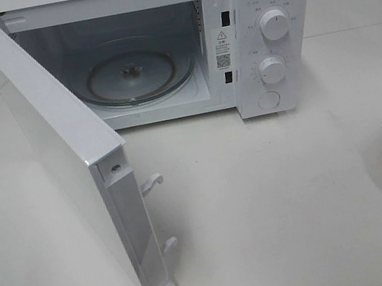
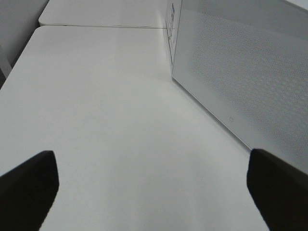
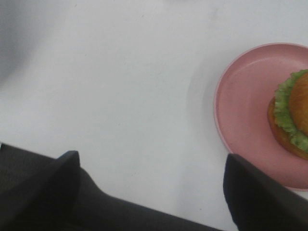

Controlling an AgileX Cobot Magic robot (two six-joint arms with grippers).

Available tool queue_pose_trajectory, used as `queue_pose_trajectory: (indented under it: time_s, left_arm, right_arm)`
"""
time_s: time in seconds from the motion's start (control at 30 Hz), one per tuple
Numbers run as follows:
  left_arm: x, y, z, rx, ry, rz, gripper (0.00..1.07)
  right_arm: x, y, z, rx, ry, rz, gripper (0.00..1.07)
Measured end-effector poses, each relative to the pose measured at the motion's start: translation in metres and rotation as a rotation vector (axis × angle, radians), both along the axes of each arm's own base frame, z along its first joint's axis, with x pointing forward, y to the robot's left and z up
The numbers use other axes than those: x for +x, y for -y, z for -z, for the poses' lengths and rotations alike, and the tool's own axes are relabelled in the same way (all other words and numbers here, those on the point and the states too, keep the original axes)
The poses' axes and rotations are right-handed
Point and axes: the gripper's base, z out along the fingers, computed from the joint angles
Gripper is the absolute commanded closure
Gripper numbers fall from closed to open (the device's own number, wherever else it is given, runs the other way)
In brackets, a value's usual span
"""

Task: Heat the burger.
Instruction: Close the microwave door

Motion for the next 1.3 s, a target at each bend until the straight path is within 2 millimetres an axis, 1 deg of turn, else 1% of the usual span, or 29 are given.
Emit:
queue_pose_trajectory:
  time_s: [0.1,0.13,0.17,0.2,0.23,0.27,0.3,0.37,0.4,0.5,0.53,0.67,1.3]
  left_arm:
    - [0.000,0.000,0.000,0.000,0.000,0.000,0.06]
    - [0.000,0.000,0.000,0.000,0.000,0.000,0.06]
    - [0.000,0.000,0.000,0.000,0.000,0.000,0.06]
    - [0.000,0.000,0.000,0.000,0.000,0.000,0.06]
    - [0.000,0.000,0.000,0.000,0.000,0.000,0.06]
    - [0.000,0.000,0.000,0.000,0.000,0.000,0.06]
    - [0.000,0.000,0.000,0.000,0.000,0.000,0.06]
    - [0.000,0.000,0.000,0.000,0.000,0.000,0.06]
    - [0.000,0.000,0.000,0.000,0.000,0.000,0.06]
    - [0.000,0.000,0.000,0.000,0.000,0.000,0.06]
    - [0.000,0.000,0.000,0.000,0.000,0.000,0.06]
    - [0.000,0.000,0.000,0.000,0.000,0.000,0.06]
    - [0.000,0.000,0.000,0.000,0.000,0.000,0.06]
  right_arm:
    - [-0.023,0.011,0.002,0.048,0.134,0.100,0.31]
    - [-0.023,0.011,0.002,0.048,0.134,0.100,0.31]
    - [-0.028,0.012,0.004,0.062,0.157,0.113,0.31]
    - [-0.037,0.014,0.005,0.088,0.196,0.134,0.31]
    - [-0.037,0.014,0.005,0.088,0.196,0.134,0.31]
    - [-0.040,0.014,0.006,0.099,0.214,0.145,0.31]
    - [-0.048,0.014,0.006,0.122,0.251,0.163,0.31]
    - [-0.051,0.014,0.006,0.128,0.267,0.169,0.31]
    - [-0.058,0.015,0.006,0.138,0.311,0.187,0.31]
    - [-0.061,0.016,0.006,0.141,0.329,0.194,0.31]
    - [-0.066,0.016,0.006,0.148,0.359,0.214,0.31]
    - [-0.066,0.016,0.008,0.141,0.357,0.244,0.31]
    - [-0.066,0.016,0.008,0.141,0.356,0.245,0.31]
